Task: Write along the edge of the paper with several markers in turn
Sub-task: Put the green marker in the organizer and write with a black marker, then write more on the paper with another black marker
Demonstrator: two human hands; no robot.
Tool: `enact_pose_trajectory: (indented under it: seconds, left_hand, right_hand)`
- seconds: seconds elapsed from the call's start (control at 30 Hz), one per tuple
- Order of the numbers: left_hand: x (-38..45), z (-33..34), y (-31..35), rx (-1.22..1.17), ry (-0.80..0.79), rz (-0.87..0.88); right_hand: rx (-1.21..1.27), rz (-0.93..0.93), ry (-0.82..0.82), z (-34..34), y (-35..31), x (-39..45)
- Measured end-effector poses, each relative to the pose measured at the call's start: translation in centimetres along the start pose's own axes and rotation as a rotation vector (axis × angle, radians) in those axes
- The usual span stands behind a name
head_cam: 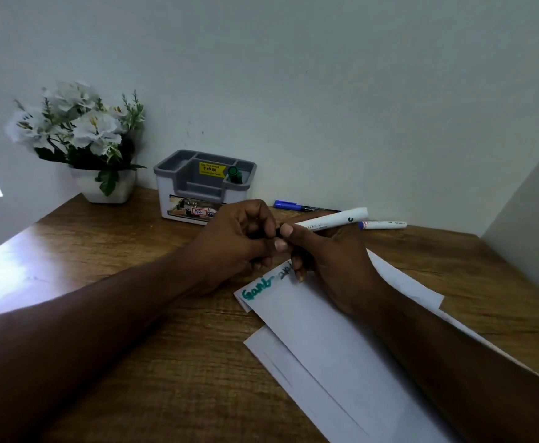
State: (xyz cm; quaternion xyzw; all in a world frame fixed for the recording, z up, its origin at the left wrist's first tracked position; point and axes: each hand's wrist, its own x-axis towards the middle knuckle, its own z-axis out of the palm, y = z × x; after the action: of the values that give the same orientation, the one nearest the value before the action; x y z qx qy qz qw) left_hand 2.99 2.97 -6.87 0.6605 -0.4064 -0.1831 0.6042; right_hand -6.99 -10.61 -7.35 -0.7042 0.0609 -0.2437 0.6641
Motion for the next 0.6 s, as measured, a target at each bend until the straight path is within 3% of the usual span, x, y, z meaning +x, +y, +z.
enact_pose_trajectory:
  seconds: [0.17, 0.23, 0.33, 0.43, 0.6]
  left_hand:
    - [0.3, -1.5, 1.4, -0.138, 0.019, 0.053]
    - [0.2, -2.8, 2.3, -0.167, 0.177, 0.148]
    - [0.1, -5.3, 2.6, -0.204, 0.533, 0.271]
    - [0.1, -7.2, 2.1, -0.108, 0.829, 0.412]
    - [0.2, -9.3, 0.4, 0.072, 1.017, 0.412]
  right_hand:
    - [-0.016, 0.074, -0.059, -0.2, 0.6, 0.2]
    - [-0.027, 0.136, -0.100, -0.4, 0.6, 0.4]
    - [-0.130, 0.187, -0.132, -0.5, 0.5, 0.4]
    - [-0.128, 0.210, -0.115, -0.4, 0.5, 0.4]
    - [-0.164, 0.210, -0.096, -0.4, 0.4, 0.4]
